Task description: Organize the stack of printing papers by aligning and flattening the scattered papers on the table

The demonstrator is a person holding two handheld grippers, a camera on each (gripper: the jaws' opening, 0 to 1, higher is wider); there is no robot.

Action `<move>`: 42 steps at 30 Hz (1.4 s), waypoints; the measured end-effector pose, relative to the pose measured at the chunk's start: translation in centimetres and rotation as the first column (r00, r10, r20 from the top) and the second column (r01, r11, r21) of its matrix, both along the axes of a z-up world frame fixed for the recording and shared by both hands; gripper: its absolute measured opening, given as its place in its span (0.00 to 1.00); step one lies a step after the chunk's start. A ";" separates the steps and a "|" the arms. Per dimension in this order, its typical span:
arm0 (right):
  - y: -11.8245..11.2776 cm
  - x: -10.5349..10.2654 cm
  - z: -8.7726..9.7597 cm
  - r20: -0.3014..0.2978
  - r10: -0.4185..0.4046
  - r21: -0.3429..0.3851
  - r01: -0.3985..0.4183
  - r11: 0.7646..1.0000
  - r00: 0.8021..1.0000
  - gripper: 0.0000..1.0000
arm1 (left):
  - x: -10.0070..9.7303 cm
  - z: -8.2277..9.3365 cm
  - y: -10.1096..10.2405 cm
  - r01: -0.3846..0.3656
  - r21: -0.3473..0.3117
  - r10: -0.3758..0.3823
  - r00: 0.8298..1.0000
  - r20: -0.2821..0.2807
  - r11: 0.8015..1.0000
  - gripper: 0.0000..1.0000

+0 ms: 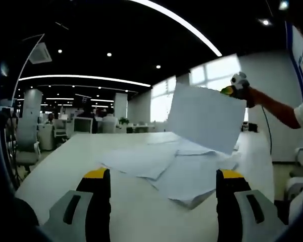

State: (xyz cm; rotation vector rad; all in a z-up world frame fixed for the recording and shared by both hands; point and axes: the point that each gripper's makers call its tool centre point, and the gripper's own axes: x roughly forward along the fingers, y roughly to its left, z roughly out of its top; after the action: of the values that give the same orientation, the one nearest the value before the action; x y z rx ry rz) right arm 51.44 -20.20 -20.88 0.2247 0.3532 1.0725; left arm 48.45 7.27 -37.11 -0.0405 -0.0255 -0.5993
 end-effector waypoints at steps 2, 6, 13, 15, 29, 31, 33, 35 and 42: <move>0.2 0.1 0.9 0.002 0.016 0.022 -0.016 1.000 1.000 0.00 | 0.0 0.1 0.0 0.004 -0.010 -0.004 1.000 -0.003 1.000 0.89; 1.2 -0.3 2.5 0.025 0.059 0.099 -0.061 0.993 0.998 0.00 | 0.0 0.3 0.2 0.005 -0.034 -0.005 1.000 -0.007 0.999 0.89; 3.4 -1.3 2.1 0.029 0.160 0.203 -0.162 0.966 0.987 0.00 | 0.0 0.3 0.2 0.017 -0.072 -0.019 0.999 -0.030 0.997 0.89; 3.8 -1.2 1.9 0.029 0.193 0.241 -0.194 0.951 0.981 0.00 | 0.1 0.3 0.1 0.027 -0.101 -0.033 0.998 -0.056 0.994 0.89; 5.6 1.3 2.8 0.123 0.392 0.389 -0.407 0.827 0.912 0.00 | 1.3 1.5 -1.0 0.033 -0.282 -0.076 0.987 -0.143 0.959 0.87; 5.8 2.2 2.6 0.117 0.396 0.375 -0.409 0.832 0.911 0.00 | 1.8 1.3 -1.4 0.026 -0.266 -0.068 0.987 -0.149 0.964 0.87; 6.1 2.5 2.7 0.101 0.414 0.353 -0.422 0.835 0.905 0.00 | 2.3 0.9 -1.7 0.026 -0.254 -0.068 0.985 -0.156 0.967 0.87; 6.4 3.0 2.6 0.094 0.414 0.313 -0.422 0.851 0.905 0.00 | 2.7 0.3 -1.9 0.020 -0.249 -0.064 0.984 -0.169 0.968 0.87; 7.2 4.1 0.1 0.011 0.411 0.081 -0.410 0.908 0.912 0.00 | 2.9 -0.4 -2.2 0.027 -0.240 -0.070 0.982 -0.173 0.970 0.87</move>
State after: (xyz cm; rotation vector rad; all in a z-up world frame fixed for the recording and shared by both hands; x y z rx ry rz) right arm 55.57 -13.01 -20.82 0.2318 0.3719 1.5058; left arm 51.40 5.10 -37.50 -0.3281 0.0803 -0.6378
